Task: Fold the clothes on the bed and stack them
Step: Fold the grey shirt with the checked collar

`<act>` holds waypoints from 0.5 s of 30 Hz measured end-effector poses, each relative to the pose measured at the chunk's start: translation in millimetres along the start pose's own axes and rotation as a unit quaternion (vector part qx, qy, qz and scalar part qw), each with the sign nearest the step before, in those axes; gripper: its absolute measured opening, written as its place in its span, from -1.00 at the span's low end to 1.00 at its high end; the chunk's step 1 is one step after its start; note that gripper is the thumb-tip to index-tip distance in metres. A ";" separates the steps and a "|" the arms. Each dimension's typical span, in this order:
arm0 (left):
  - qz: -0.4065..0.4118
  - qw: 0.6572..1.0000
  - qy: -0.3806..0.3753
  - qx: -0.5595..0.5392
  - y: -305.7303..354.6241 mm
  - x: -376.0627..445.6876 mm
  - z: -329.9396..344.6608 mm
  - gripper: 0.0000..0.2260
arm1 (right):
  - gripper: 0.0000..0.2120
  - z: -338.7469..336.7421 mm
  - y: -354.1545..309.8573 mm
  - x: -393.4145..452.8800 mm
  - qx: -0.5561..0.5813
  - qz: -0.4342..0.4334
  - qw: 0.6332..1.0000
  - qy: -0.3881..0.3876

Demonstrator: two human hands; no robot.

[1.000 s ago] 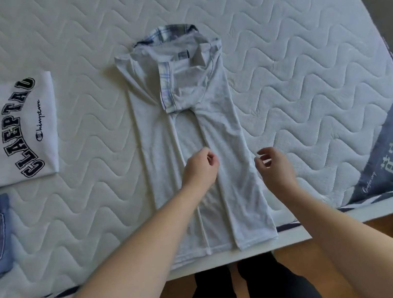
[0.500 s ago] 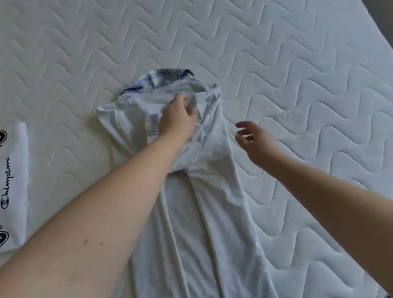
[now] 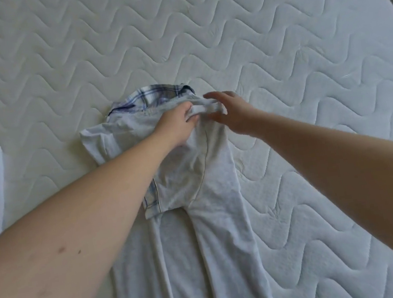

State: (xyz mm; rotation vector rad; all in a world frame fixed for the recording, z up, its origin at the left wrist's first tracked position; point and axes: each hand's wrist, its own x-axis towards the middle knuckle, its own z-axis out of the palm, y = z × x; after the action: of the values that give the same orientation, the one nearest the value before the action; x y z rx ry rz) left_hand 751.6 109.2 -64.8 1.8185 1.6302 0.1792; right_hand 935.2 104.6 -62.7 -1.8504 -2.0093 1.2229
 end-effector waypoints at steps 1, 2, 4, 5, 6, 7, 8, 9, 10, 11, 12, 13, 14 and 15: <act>0.011 1.000 0.001 -0.003 -2.7 0.4 -1.7 -0.85 | -0.53 -5.5 -1.5 8.8 -0.054 -0.002 0.998 -0.031; 0.018 1.000 0.003 -0.005 -5.0 1.3 -3.3 -0.88 | -0.50 -11.3 -1.7 15.9 -0.106 0.007 0.992 -0.063; 0.020 1.000 0.014 0.004 -8.1 3.1 -4.4 -0.89 | -0.39 -21.5 -0.4 24.9 -0.187 0.033 0.975 -0.115; 0.015 1.000 0.024 0.014 -8.8 3.9 -4.0 -0.87 | -0.35 -26.3 0.3 27.8 -0.214 0.038 0.968 -0.129; 0.008 0.999 0.036 0.026 -9.2 4.2 -2.6 -0.83 | -0.33 -30.3 1.0 30.0 -0.227 0.040 0.964 -0.134; 0.001 0.998 0.046 0.034 -9.7 4.7 -0.3 -0.80 | -0.36 -33.8 1.8 32.2 -0.227 0.040 0.964 -0.131; -0.004 0.997 0.057 0.042 -9.8 4.6 3.0 -0.77 | -0.40 -36.6 2.7 34.0 -0.219 0.042 0.967 -0.123; -0.008 0.996 0.066 0.053 -9.6 4.6 6.2 -0.76 | -0.44 -38.3 3.5 35.1 -0.207 0.048 0.971 -0.113; -0.012 0.995 0.073 0.064 -9.0 5.0 9.0 -0.76 | -0.47 -39.9 3.8 35.8 -0.190 0.058 0.975 -0.102; -0.015 0.994 0.073 0.074 -8.6 5.7 11.6 -0.77 | -0.49 -39.9 4.5 35.5 -0.174 0.069 0.978 -0.092; -0.014 0.995 0.067 0.079 -8.5 7.1 14.0 -0.78 | -0.51 -39.3 5.8 34.4 -0.163 0.078 0.980 -0.080; -0.011 0.995 0.055 0.081 -8.9 8.6 16.1 -0.77 | -0.55 -37.5 7.3 33.3 -0.155 0.083 0.982 -0.065; -0.009 0.996 0.043 0.080 -9.7 9.6 17.6 -0.75 | -0.61 -34.5 9.7 32.3 -0.135 0.090 0.986 -0.045; -0.007 0.996 0.035 0.077 -11.0 10.0 18.4 -0.76 | -0.67 -31.1 12.3 31.1 -0.096 0.099 0.990 -0.024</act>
State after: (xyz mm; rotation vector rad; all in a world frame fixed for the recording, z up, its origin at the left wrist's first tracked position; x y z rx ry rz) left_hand 754.2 111.1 -88.2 1.9343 1.7477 0.1151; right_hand 956.2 145.1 -62.6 -2.1758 -2.0758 1.1653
